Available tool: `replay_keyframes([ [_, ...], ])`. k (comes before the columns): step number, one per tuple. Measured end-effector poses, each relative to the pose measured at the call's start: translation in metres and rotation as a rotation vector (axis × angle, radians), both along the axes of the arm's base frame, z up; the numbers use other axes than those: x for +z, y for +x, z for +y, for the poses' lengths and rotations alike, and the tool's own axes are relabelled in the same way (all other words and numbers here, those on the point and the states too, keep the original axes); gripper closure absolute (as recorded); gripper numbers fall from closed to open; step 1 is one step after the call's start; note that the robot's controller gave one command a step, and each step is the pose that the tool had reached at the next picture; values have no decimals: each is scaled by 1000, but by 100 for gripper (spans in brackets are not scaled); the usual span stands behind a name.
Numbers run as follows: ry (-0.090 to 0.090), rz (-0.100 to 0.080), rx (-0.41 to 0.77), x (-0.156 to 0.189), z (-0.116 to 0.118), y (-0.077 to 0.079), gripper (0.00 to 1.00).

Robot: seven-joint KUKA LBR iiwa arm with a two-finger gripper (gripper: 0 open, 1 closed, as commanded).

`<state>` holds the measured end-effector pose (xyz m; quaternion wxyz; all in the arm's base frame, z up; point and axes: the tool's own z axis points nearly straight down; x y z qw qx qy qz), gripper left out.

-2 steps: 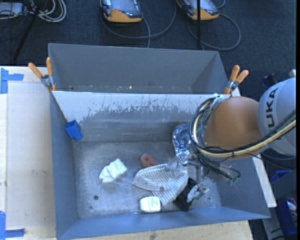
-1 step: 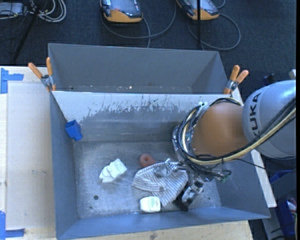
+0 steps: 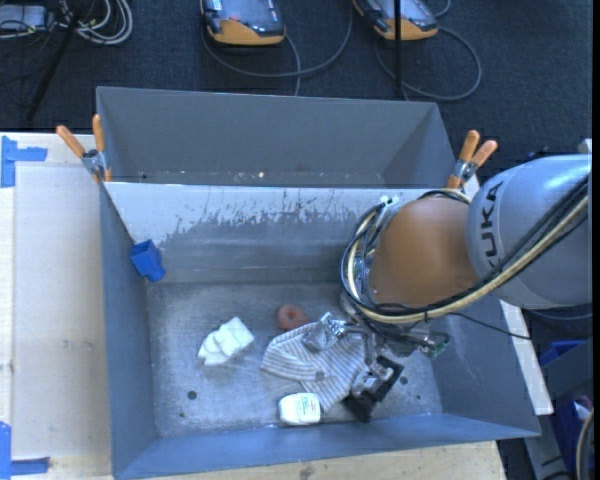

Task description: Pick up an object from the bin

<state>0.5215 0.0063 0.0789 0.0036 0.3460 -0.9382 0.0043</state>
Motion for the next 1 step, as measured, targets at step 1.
replay_keyframes([
  [1, 0, 0, 0, 0, 0, 0, 100],
])
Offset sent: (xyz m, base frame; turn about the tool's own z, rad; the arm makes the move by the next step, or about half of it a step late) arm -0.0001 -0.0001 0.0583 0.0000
